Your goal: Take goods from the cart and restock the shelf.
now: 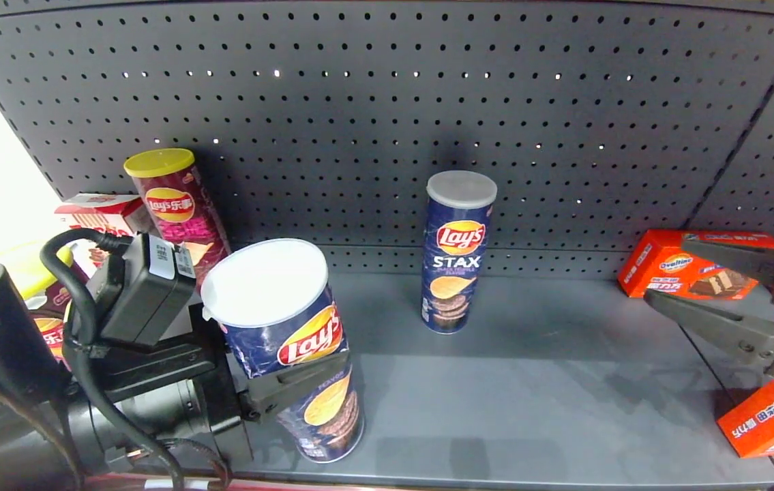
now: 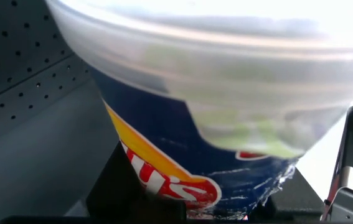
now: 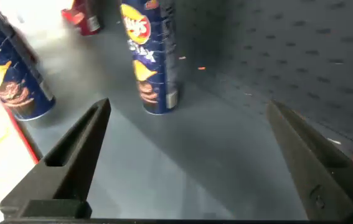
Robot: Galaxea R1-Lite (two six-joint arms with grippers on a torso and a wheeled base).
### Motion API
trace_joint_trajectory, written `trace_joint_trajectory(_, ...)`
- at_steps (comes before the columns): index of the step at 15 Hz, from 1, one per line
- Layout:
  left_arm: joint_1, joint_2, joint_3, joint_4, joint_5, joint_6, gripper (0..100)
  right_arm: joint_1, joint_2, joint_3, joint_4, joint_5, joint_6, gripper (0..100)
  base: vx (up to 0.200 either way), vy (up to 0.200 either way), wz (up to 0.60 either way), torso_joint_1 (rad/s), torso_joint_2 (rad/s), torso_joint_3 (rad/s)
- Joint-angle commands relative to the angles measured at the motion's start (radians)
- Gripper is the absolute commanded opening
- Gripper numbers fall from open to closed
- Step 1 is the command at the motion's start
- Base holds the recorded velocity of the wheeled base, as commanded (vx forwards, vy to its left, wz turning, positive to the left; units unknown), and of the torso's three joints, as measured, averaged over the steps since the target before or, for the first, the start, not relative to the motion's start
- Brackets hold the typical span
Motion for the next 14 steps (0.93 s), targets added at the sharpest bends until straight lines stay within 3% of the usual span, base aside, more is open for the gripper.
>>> trace_joint_trajectory(1, -0.001, -0.003, -0.002, 0.000, -0.001, 0.000, 0, 0.014, 0.154, -0.054, -0.023, 0.045, -0.004, 100, 0.000, 0.000, 0.00, 0.000, 0.00, 0.000)
trace_joint_trajectory(5, -0.001, 0.005, -0.013, 0.000, -0.004, -0.001, 0, 0.025, 0.306, -0.180, -0.058, 0.180, -0.104, 100, 0.000, 0.000, 0.00, 0.000, 0.00, 0.000)
trace_joint_trajectory(10, 0.005, 0.010, -0.014, 0.000, -0.002, -0.004, 0, 0.032, 0.475, -0.342, -0.103, 0.301, -0.116, 100, 0.000, 0.000, 0.00, 0.000, 0.00, 0.000)
trace_joint_trajectory(14, 0.017, 0.011, -0.014, 0.001, -0.010, -0.004, 0, 0.066, 0.579, -0.446, -0.121, 0.310, -0.116, 100, 0.000, 0.000, 0.00, 0.000, 0.00, 0.000)
